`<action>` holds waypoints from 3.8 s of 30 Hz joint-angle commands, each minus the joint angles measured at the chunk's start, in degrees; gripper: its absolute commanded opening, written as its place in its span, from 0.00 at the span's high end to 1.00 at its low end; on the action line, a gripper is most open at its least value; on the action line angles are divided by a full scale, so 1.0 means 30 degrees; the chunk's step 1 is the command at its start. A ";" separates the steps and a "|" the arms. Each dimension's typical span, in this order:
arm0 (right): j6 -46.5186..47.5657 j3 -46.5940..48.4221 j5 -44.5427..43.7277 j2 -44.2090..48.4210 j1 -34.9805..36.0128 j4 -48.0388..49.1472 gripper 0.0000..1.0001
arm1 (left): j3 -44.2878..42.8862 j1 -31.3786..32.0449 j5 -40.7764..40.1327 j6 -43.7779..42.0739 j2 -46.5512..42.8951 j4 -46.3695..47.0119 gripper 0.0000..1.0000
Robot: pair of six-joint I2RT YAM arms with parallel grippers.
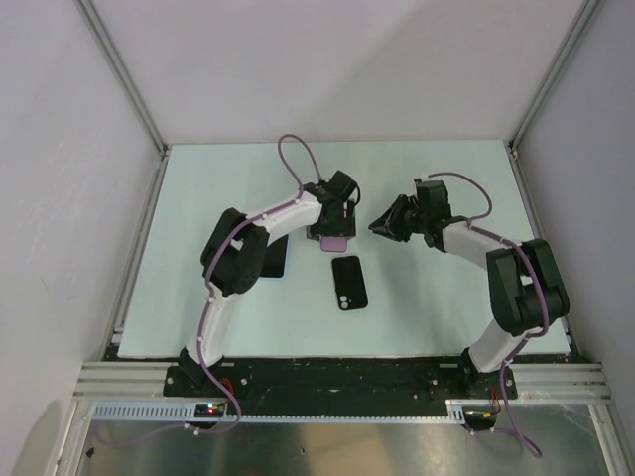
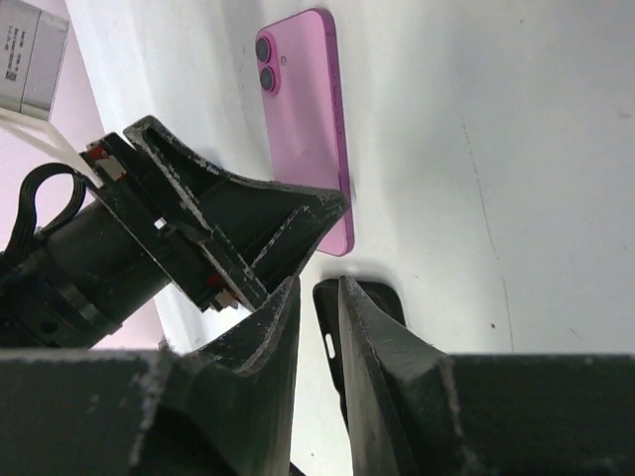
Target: Put the phone into the phone case
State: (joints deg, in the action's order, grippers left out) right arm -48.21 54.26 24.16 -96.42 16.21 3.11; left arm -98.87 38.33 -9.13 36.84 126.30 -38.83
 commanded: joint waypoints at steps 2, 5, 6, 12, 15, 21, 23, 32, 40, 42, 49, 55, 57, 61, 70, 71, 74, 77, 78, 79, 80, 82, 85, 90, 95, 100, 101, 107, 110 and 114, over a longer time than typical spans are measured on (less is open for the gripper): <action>0.1166 -0.0586 -0.0743 0.1724 -0.0442 -0.0911 0.73 | -0.1364 0.0638 -0.1501 -0.0654 0.0773 -0.0527 0.13; 0.1359 -0.0789 -0.0812 0.2209 -0.0523 -0.0953 0.73 | -0.1659 0.0807 -0.1664 -0.0675 0.1001 -0.0716 0.13; 0.1390 -0.0825 -0.0800 0.2307 -0.0531 -0.1245 0.73 | -0.1724 0.0842 -0.1670 -0.0677 0.1086 -0.0786 0.13; 0.1618 -0.1091 -0.0719 0.2889 -0.0679 -0.1716 0.73 | -0.1995 0.0902 -0.2120 -0.0368 0.1521 -0.1475 0.18; 0.1756 -0.1193 -0.0791 0.3219 -0.0714 -0.1914 0.73 | -0.2368 0.0895 -0.2467 -0.0189 0.1783 -0.2039 0.22; 0.2101 -0.1211 -0.0861 0.3786 -0.0734 -0.2346 0.73 | -0.3365 0.0948 -0.2566 -0.0311 0.2320 -0.3297 0.31; 0.2220 -0.1212 -0.0792 0.3775 -0.0712 -0.2427 0.73 | -0.3253 0.0975 -0.2205 -0.0411 0.2257 -0.3385 0.40; 0.2386 -0.1061 0.0765 0.1666 -0.0779 -0.0479 0.64 | -0.2140 0.0866 0.1389 -0.0385 0.0145 -0.2422 0.66; 0.1768 0.1448 0.1379 -0.2254 -0.0644 0.1014 0.47 | 0.0388 0.0280 0.4245 -0.0253 -0.2157 -0.0249 0.67; 0.1514 0.2170 0.1496 -0.3199 -0.0543 0.1255 0.43 | 0.1026 0.0105 0.4873 -0.0286 -0.2612 0.0241 0.67; 0.0919 0.4470 0.1398 -0.5903 0.0348 0.1409 0.39 | 0.2286 -0.0189 0.6280 -0.0491 -0.3508 0.1420 0.68; 0.0380 0.5815 0.1487 -0.7394 0.0969 0.1305 0.41 | 0.2841 -0.0262 0.6947 -0.0915 -0.3820 0.1973 0.68; 0.0215 0.6090 0.1538 -0.7743 0.1149 0.1247 0.44 | 0.3081 -0.0287 0.7087 -0.0987 -0.3900 0.2180 0.68; -0.0040 0.6395 0.1534 -0.8103 0.1429 0.1192 0.61 | 0.3541 -0.0269 0.7233 -0.1146 -0.4115 0.2553 0.68; -0.0151 0.6865 0.0950 -0.7536 0.1683 0.0464 0.95 | 0.4394 -0.0271 0.6306 -0.1892 -0.5262 0.2838 0.59; -0.0127 0.6870 0.0901 -0.7385 0.1729 0.0416 0.97 | 0.4481 -0.0268 0.6183 -0.1915 -0.5370 0.2851 0.58; 0.0000 0.6874 0.0836 -0.6990 0.1836 0.0422 1.00 | 0.4762 -0.0266 0.5917 -0.1910 -0.5839 0.2870 0.52; 0.0184 0.6885 0.0938 -0.6797 0.1845 0.0503 1.00 | 0.5054 -0.0299 0.5598 -0.1920 -0.6388 0.2880 0.47; 0.0216 0.6880 0.0924 -0.6767 0.1825 0.0421 1.00 | 0.5133 -0.0297 0.5536 -0.1944 -0.6651 0.2887 0.46; 0.0261 0.6892 0.0903 -0.6708 0.1815 0.0336 1.00 | 0.5231 -0.0296 0.5387 -0.1985 -0.6944 0.2891 0.45; 0.0299 0.6883 0.0819 -0.6634 0.1824 0.0162 1.00 | 0.5295 -0.0295 0.5255 -0.2049 -0.7164 0.2892 0.43; 0.0254 0.6876 0.0602 -0.6352 0.1868 -0.0211 1.00 | 0.5446 -0.0302 0.4972 -0.2303 -0.7475 0.2886 0.40; 0.0080 0.6882 0.0088 -0.5707 0.2076 -0.0810 1.00 | 0.5491 0.0034 0.4206 -0.2932 -0.7702 0.2838 0.36; -0.0840 0.6878 0.0184 -0.4735 0.2227 -0.2285 1.00 | 0.6213 0.1175 0.1060 -0.4004 -0.8289 0.2836 0.32; -0.1703 0.7045 0.1002 -0.4080 0.2097 -0.2907 1.00 | 0.7900 0.2821 -0.2385 -0.5576 -0.9836 0.4079 0.30; -0.2149 0.7726 0.2202 -0.4305 0.1911 -0.3785 1.00 | 1.0043 0.3926 -0.4393 -0.7277 -1.1891 0.6708 0.27; -0.2269 0.7754 0.2494 -0.4319 0.1872 -0.3818 1.00 | 1.0425 0.4174 -0.4821 -0.7889 -1.2171 0.7189 0.26; -0.2692 0.8160 0.3925 -0.4464 0.1658 -0.4245 1.00 | 1.2808 0.5282 -0.6007 -1.0010 -1.3182 0.9688 0.25; -0.2990 0.8251 0.4726 -0.4614 0.1530 -0.4336 1.00 | 1.3296 0.5687 -0.6080 -1.0736 -1.3283 1.0408 0.26; -0.3276 0.8405 0.5589 -0.4751 0.1291 -0.4551 1.00 | 1.3408 0.6519 -0.6854 -1.1731 -1.3035 1.0726 0.27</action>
State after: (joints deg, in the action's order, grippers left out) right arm -55.20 76.01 34.28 -111.96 20.86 -10.09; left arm -58.98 55.90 -24.99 7.03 87.96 -10.81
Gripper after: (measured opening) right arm 0.122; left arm 0.734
